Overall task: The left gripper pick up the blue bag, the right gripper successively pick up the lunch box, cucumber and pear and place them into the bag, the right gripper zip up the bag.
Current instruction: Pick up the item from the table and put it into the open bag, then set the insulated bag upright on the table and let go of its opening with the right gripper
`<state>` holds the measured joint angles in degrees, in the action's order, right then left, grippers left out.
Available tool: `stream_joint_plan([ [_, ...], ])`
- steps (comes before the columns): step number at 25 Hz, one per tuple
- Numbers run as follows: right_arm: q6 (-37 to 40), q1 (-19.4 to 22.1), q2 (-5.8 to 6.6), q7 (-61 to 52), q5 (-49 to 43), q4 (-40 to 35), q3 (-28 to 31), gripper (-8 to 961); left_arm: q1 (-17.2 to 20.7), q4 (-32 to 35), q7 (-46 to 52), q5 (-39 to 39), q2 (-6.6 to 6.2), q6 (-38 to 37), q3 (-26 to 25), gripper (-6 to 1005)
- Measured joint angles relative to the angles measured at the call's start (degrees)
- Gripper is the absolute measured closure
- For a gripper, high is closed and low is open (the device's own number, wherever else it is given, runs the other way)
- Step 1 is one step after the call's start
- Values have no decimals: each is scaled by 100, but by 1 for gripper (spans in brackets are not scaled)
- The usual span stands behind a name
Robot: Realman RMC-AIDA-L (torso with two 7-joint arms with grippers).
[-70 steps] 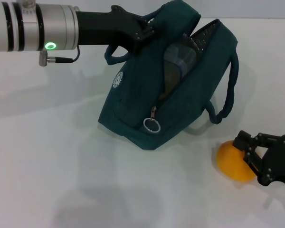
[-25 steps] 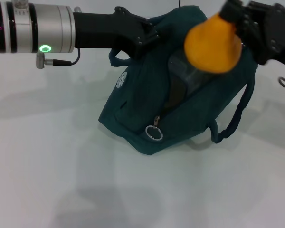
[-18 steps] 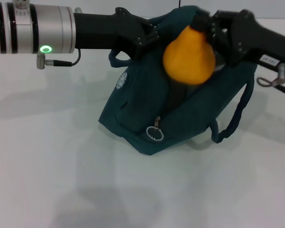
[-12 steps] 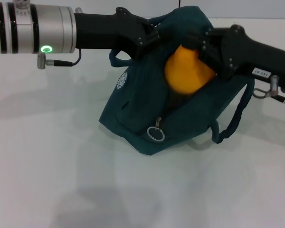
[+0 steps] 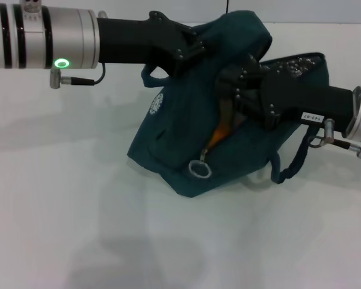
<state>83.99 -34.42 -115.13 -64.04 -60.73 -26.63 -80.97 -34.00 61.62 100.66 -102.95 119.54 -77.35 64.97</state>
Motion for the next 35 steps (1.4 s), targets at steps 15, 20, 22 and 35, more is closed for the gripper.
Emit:
stream_joint_plan([
  [15,983,1302,61,179,-103,-1078,519,464,-9,-115,-15,-4,8,43,5,949],
  [20,1250,1756,326,196,-781,-754,598,398,13,-117,-16,-5,1,75,-28,949],
  [22,1207,1819,347,197,-1034,-546,692,410,17,-135,-20,-9,0,104,-33,949],
  [35,340,1299,7,204,-1608,-169,922,489,-62,-267,-46,-43,1,169,7,949],
])
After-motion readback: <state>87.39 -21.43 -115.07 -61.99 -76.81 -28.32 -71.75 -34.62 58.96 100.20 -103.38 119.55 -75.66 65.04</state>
